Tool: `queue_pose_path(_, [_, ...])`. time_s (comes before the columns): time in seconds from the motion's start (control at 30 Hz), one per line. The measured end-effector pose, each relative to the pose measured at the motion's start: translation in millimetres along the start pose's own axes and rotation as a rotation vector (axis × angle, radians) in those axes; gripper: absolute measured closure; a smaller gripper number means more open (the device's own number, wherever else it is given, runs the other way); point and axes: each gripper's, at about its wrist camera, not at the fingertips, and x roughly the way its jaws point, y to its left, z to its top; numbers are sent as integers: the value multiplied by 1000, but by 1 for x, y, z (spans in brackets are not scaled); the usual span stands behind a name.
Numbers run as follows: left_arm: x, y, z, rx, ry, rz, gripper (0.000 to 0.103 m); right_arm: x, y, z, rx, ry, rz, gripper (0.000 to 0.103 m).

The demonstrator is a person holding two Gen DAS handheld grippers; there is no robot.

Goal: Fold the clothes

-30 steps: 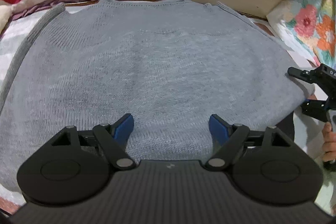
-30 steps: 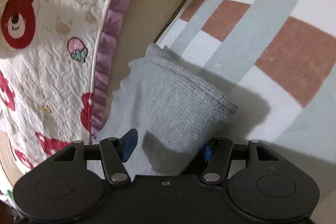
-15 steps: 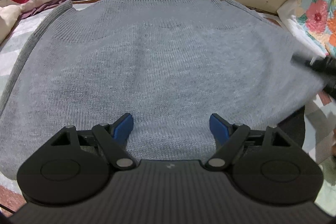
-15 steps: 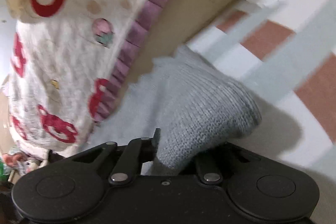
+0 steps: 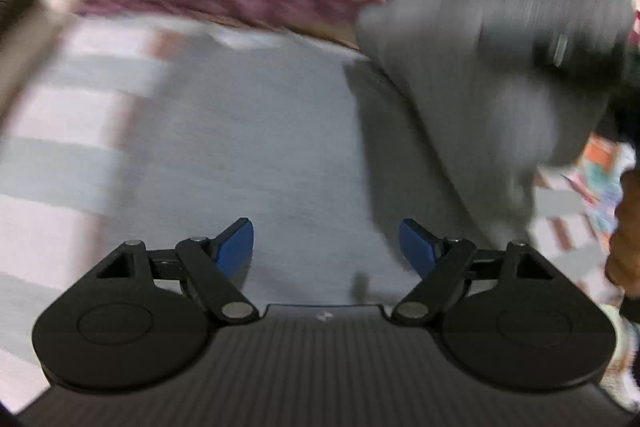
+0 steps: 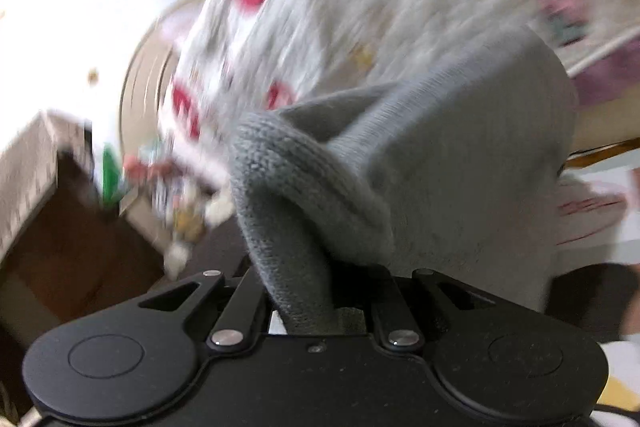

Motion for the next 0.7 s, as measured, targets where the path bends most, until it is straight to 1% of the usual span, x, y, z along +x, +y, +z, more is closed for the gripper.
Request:
queue_pose_path(0.07, [-5,33,-8,-56,8,1,23,35,5,-15,-7,88,-17,91])
queue_pose_path(0.13, [-4,62,-23,-134,20,-26,23,68,1,-37,-10,188,-55,91])
queue_pose_path(0.17, [-3,72,-31,-171,19,-40,24,82,0,-50,-39,239,-87,91])
queue_pose_path(0.23, [0,82,-43,-220,19,-70,24,96,5,-74,-141,293,-147,91])
queue_pose_path(0.3, [2,86,-51,-245,19,-99,24,96,15,-89,-233,305,-185,91])
queue_pose_path(0.4, [3,76,-45,-203,2,-142,23,91,25,-89,-303,318,-223,91])
queue_pose_path(0.47, [4,73,-40,-195,-10,-160,23,90,28,-88,-321,332,-243,91])
queue_pose_path(0.63, [2,72,-42,-161,-29,-132,23,90,29,-89,-337,328,-289,90])
queue_pose_path(0.7, [-7,80,-46,-167,-51,-129,23,94,32,-89,-334,313,-311,90])
